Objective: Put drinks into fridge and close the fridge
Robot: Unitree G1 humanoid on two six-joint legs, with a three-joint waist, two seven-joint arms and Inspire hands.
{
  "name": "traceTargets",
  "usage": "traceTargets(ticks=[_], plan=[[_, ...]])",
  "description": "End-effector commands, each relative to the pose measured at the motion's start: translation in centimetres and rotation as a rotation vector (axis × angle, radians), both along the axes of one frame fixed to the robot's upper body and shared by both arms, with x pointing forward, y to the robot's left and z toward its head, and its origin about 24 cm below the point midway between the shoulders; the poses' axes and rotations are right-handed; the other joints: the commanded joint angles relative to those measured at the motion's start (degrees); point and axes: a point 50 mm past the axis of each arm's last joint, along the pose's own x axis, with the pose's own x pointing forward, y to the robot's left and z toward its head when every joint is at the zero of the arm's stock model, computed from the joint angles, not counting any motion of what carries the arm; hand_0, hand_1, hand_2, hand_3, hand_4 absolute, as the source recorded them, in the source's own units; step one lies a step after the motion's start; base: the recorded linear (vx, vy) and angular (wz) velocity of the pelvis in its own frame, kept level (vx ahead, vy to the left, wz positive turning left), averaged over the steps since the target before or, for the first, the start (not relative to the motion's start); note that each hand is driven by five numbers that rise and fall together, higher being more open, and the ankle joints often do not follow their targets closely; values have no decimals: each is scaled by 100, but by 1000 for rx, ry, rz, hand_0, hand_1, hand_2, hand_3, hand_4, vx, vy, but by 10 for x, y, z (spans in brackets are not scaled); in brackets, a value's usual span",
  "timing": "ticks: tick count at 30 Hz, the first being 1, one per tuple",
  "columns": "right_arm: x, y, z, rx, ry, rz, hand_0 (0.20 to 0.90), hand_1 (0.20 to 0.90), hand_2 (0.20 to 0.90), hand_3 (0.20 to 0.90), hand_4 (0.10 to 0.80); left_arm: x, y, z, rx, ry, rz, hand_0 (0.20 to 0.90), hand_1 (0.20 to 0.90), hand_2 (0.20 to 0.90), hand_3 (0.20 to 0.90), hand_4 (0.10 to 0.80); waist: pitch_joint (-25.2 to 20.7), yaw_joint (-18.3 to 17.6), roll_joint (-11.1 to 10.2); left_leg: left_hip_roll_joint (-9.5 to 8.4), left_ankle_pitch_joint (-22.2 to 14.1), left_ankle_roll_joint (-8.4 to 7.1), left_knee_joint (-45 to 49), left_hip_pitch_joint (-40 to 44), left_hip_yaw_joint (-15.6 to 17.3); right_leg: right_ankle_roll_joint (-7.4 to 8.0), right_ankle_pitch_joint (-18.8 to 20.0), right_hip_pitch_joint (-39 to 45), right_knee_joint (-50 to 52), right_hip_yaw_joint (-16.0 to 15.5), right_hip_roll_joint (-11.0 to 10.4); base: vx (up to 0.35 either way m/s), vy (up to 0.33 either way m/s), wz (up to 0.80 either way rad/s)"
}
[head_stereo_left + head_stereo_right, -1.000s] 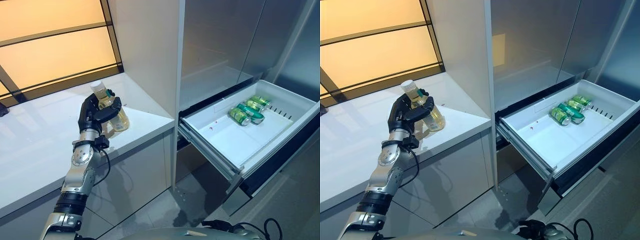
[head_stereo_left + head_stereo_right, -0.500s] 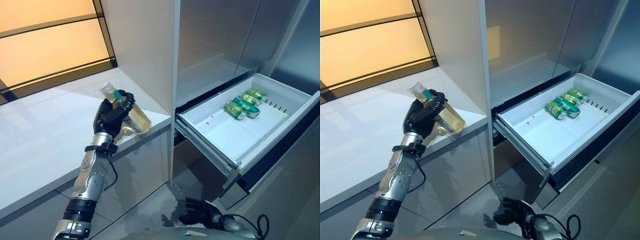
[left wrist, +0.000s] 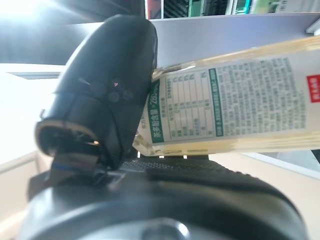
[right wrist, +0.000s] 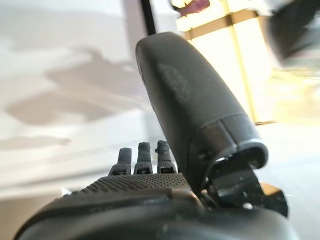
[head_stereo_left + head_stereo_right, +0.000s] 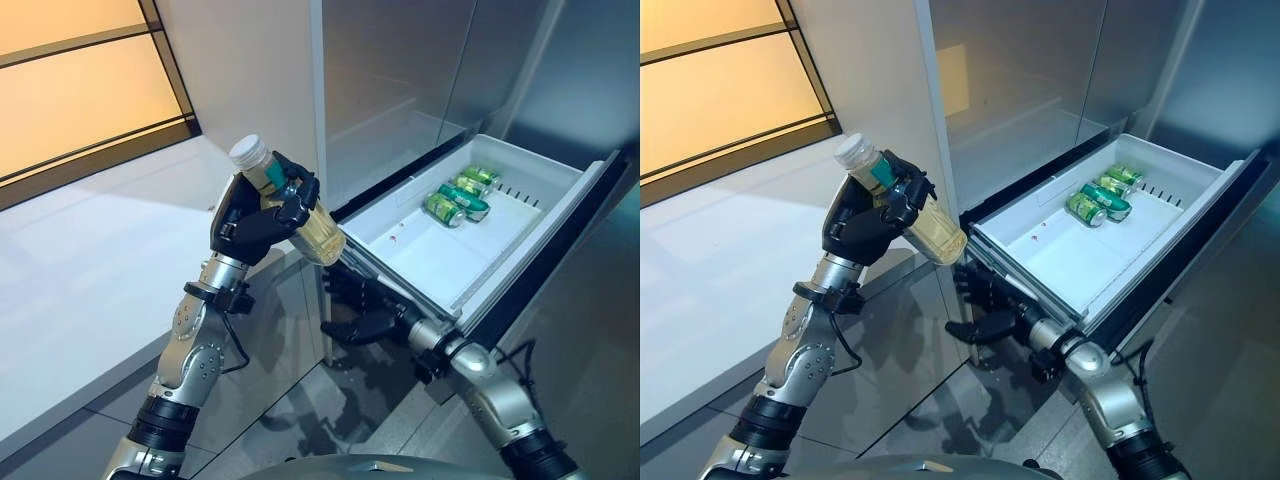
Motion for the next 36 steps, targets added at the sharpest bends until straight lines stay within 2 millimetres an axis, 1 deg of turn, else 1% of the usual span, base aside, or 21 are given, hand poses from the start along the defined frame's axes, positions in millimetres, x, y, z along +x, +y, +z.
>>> traceTargets(ticks=[1, 4, 6, 10, 14, 19, 26, 29, 33, 34, 35, 36], plan=[[17, 21, 82, 183, -358, 83, 900, 900, 900, 900, 800, -4, 1, 80, -21, -433, -15, 300, 300, 300, 200, 100, -404, -72, -312, -532, -336, 542, 8, 3, 532, -78, 41, 25, 27, 610, 118, -25, -5, -20], [15, 22, 101, 210, -415, 115, 900, 900, 900, 900, 800, -5, -6, 82, 14, -441, -42, 300, 300, 300, 200, 100, -410, -108, -323, -523, -349, 560, 8, 15, 592, -72, 56, 11, 27, 690, 132, 2, -11, -17], [15, 23, 106, 228, -419, 139, 900, 900, 900, 900, 800, -5, -10, 82, 37, -442, -63, 300, 300, 300, 200, 100, -418, -131, -333, -517, -357, 567, 8, 24, 626, -72, 61, 8, 27, 725, 141, 2, -17, -13], [14, 27, 112, 251, -405, 194, 900, 900, 900, 900, 800, -4, -17, 84, 73, -443, -87, 300, 300, 300, 200, 100, -425, -175, -342, -508, -413, 577, 8, 70, 671, -63, 29, 30, 27, 777, 152, 16, -11, -15], [13, 34, 116, 254, -402, 243, 900, 900, 900, 900, 800, -3, -25, 86, 91, -439, -107, 300, 300, 300, 200, 100, -424, -187, -361, -502, -372, 577, 8, 56, 700, -66, 78, 6, 27, 813, 154, -11, -15, -12], [10, 49, 123, 274, -394, 346, 900, 900, 900, 900, 800, 0, -37, 86, 127, -426, -112, 300, 300, 300, 200, 100, -415, -212, -377, -498, -420, 583, 8, 102, 720, -58, 49, 38, 27, 830, 163, 10, -13, -6], [7, 62, 131, 276, -389, 446, 900, 900, 900, 900, 800, 5, -46, 81, 175, -393, -114, 300, 300, 300, 200, 100, -426, -207, -394, -486, -405, 575, 8, 84, 749, -54, 58, 20, 27, 838, 169, -4, -10, -6], [6, 64, 132, 277, -390, 457, 900, 900, 900, 900, 800, 5, -48, 80, 185, -388, -116, 300, 300, 300, 200, 100, -426, -205, -393, -482, -399, 572, 8, 75, 758, -55, 58, 14, 27, 837, 170, 0, 0, 0], [5, 70, 137, 276, -406, 487, 900, 900, 900, 900, 800, 8, -53, 72, 228, -352, -136, 300, 300, 300, 200, 100, -440, -196, -394, -468, -386, 571, 8, 62, 782, -62, 60, 7, 27, 841, 178, 0, 0, 0], [5, 70, 138, 276, -409, 487, 841, 841, 841, 831, 731, 9, -54, 70, 235, -345, -141, 300, 300, 300, 200, 100, -440, -193, -394, -468, -382, 570, 8, 56, 783, -63, 61, 3, 27, 842, 182, 0, 0, 0], [5, 70, 139, 276, -414, 482, 632, 632, 632, 587, 487, 9, -54, 69, 239, -336, -149, 300, 300, 300, 200, 100, -440, -189, -394, -467, -381, 569, 8, 55, 784, -62, 62, 3, 27, 839, 184, 0, 0, 0], [6, 70, 141, 284, -415, 472, 349, 349, 349, 258, 158, 9, -55, 67, 248, -328, -155, 300, 300, 300, 200, 100, -439, -184, -393, -460, -383, 569, 8, 57, 785, -62, 61, 4, 27, 830, 185, 0, 0, 0]])
